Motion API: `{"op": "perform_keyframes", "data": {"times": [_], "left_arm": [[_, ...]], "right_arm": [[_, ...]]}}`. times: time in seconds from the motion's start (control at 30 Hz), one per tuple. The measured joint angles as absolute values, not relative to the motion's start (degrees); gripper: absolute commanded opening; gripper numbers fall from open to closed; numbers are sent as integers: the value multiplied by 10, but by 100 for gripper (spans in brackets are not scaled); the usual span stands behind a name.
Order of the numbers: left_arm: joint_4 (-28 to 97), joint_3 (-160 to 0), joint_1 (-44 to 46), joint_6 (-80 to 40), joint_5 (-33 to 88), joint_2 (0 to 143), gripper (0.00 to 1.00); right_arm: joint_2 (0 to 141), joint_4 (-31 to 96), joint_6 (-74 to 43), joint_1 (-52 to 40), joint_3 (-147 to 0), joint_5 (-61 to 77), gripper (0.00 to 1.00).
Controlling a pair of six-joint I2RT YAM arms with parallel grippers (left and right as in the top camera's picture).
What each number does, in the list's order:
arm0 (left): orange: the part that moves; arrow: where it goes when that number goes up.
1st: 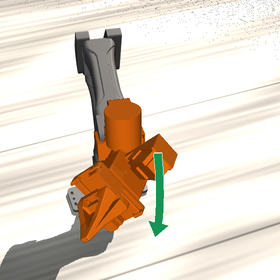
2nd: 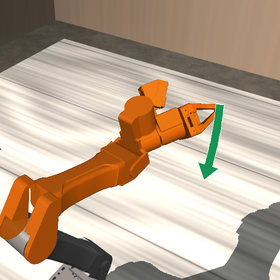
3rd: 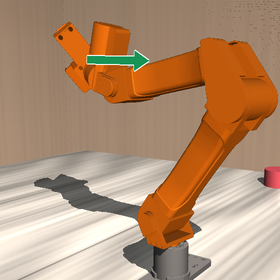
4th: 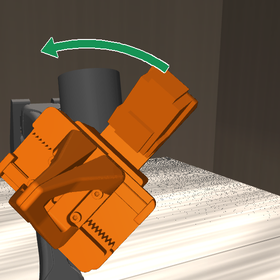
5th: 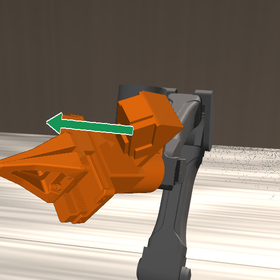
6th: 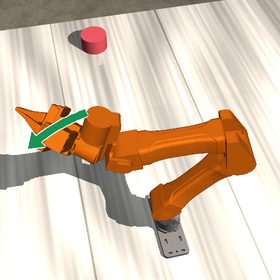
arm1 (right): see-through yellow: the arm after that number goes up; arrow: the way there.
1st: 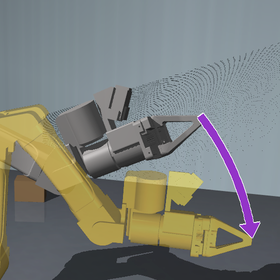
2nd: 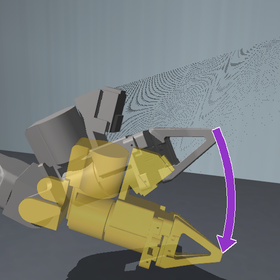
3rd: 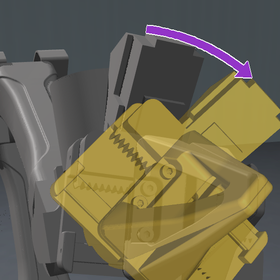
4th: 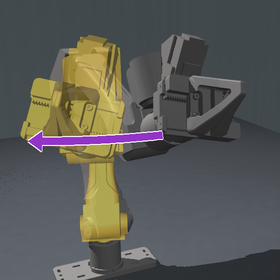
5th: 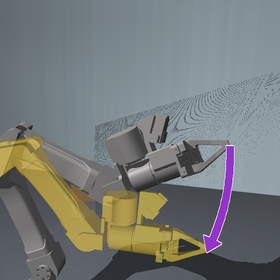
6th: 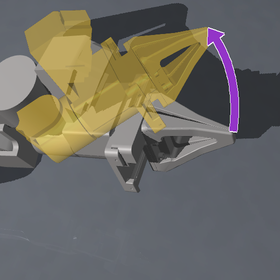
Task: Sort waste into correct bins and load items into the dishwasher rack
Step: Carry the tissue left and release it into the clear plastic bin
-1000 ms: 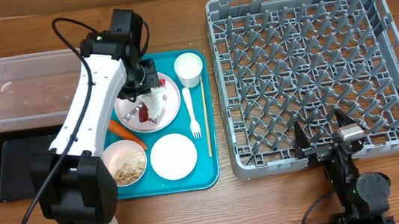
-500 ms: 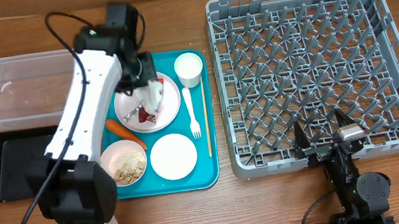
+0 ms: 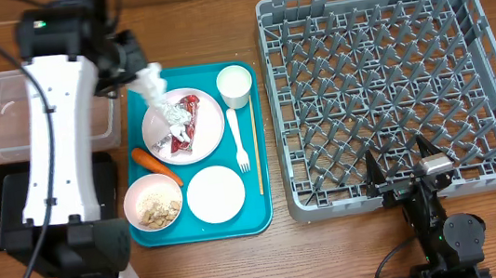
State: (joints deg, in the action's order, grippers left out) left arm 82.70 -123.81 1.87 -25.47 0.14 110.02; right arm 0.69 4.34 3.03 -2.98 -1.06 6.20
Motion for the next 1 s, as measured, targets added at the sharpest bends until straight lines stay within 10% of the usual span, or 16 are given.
{"op": "perform_keyframes", "data": {"times": [1.0], "left_arm": [[566,-1064,-225,-225,-59,1100,4]], "right_arm": [[7,44,30,-30,-11,62,100]]}}
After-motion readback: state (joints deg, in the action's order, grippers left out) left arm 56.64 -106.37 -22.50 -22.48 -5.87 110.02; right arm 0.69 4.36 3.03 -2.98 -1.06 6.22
